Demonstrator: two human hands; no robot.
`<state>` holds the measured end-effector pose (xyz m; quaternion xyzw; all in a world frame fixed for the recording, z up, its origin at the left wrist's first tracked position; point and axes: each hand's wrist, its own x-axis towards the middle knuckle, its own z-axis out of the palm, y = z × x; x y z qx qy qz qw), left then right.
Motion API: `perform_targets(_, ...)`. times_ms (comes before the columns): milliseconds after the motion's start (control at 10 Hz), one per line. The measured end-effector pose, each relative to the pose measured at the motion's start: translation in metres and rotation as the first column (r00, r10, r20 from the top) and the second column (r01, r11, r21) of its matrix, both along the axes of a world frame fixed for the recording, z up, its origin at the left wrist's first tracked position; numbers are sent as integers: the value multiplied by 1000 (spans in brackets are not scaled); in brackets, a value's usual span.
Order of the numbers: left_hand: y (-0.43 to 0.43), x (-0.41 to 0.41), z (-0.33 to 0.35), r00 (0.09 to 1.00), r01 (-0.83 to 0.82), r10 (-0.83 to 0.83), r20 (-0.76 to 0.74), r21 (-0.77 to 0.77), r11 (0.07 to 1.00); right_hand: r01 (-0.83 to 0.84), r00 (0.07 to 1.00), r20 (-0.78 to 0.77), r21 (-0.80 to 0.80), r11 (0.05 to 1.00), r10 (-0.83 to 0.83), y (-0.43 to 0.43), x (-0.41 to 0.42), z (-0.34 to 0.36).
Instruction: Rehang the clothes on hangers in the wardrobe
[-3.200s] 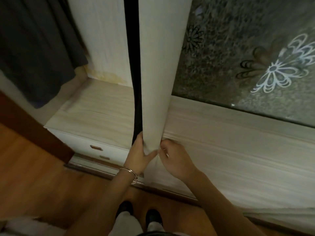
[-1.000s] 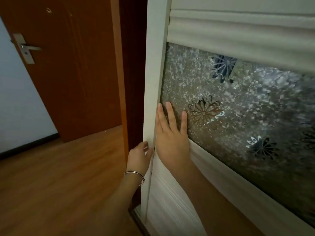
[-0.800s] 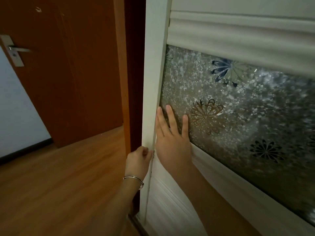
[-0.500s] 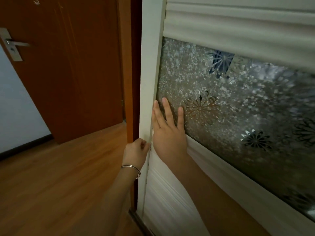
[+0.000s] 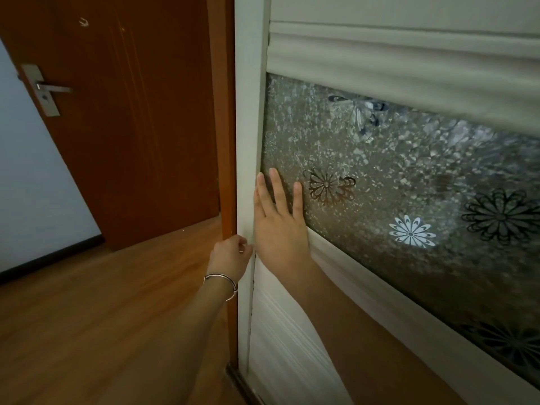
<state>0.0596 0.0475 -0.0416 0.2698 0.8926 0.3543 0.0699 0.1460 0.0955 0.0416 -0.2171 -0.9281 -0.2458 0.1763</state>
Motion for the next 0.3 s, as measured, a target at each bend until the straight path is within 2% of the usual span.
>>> perform_targets(100,-8,0,-1,999,22,-22,-24,-11,1000,-38,999,-15,17,999,38,5,2,-7)
perform_targets(200,-31,3,2,999,35,-35,-13,-37,999,-173,979,-124,-72,982,163,6,4,-11)
perform_targets(300,-64,10,10,999,36,-35,-32,52,998,-275,929,-297,-160,948,220,4,19,-23)
